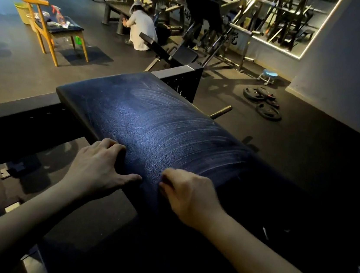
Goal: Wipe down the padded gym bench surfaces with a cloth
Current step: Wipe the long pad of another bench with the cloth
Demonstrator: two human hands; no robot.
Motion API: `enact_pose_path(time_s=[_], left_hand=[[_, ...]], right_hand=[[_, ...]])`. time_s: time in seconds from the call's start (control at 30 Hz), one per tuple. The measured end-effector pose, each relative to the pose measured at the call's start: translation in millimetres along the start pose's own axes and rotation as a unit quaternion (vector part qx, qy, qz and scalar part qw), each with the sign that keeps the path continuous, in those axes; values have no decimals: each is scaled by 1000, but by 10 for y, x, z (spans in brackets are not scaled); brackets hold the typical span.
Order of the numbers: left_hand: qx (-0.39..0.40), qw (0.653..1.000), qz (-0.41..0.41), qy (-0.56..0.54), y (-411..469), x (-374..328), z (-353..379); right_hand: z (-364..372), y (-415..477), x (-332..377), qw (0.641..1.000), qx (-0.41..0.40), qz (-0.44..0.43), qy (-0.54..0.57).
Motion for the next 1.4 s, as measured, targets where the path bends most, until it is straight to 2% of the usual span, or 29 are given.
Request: enact_pose_path(time_s=[0.03, 0.1, 0.17, 0.2, 0.27, 0.33, 0.47, 0.53, 0.57, 0.6, 0.67, 0.73, 0.8, 0.9, 1.03, 1.1, 1.17, 1.3, 1.33, 1.4], left_hand=[[-1, 1000, -1, -3, -11, 8, 7], [-3, 1000, -2, -12, -25, 26, 14], [-2, 1000, -7, -22, -33, 24, 17], [-1, 1000, -10, -27, -30, 20, 16], [3, 999, -16, -40, -40, 4, 16], [0, 999, -16, -47, -54, -19, 15], [-1, 999, -16, -42, -96, -46, -9], [1, 999, -19, -36, -101, -25, -7], [1, 999, -18, -37, -104, -22, -1], [-2, 999, -15, -41, -104, -19, 5], [-8, 999, -5, -43, -106, -23, 17], [-12, 999, -2, -40, -110, -23, 23], [-8, 999, -4, -46, -118, -43, 40], [6, 998, -9, -60, -215, -155, 79], [0, 996, 45, -78, -449, -407, 120], [-2, 995, 79, -59, -515, -449, 155], [-15, 994, 101, -48, -531, -433, 145], [-25, 993, 108, -38, -541, -421, 154], [-26, 993, 107, -37, -539, -433, 157], [-31, 993, 112, -33, -549, -441, 150]], right_hand=[[-59, -62, -265, 999, -6, 30, -16], [-161, -102, -1189, 983, 3, 162, -85], [-292, -124, -2150, 940, 40, 306, -146], [-338, -102, -2395, 924, 46, 342, -163], [-287, 92, -2359, 925, 29, 342, -162], [-104, 337, -1846, 946, 9, 301, -116], [38, 401, -281, 992, 13, 118, -53], [-32, 119, 107, 998, 16, 39, -48], [-67, -64, 91, 998, 20, 29, -46], [-103, -223, -85, 997, 26, 48, -49], [-198, -447, -808, 982, 40, 159, -94], [-367, -622, -1681, 940, 56, 303, -144], [-470, -720, -2094, 910, 56, 382, -149], [-342, -586, -1567, 922, 22, 367, -120], [-178, -565, -51, 977, -13, 196, -86], [-238, -777, 94, 982, -33, 168, -86], [-332, -1013, -247, 968, -27, 219, -121], [-524, -1219, -1414, 897, 11, 395, -196], [-531, -1144, -1505, 890, 9, 415, -190], [-430, -884, -1249, 902, -11, 402, -158]])
Point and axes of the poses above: each hand's wrist, its own y-axis towards the middle knuckle, its own z-axis out of the palm, x = y × z, the point moved 10 cm from there along y, towards the middle knuckle, and after that the axes turned 9 degrees about -y, right-handed, at the moved point
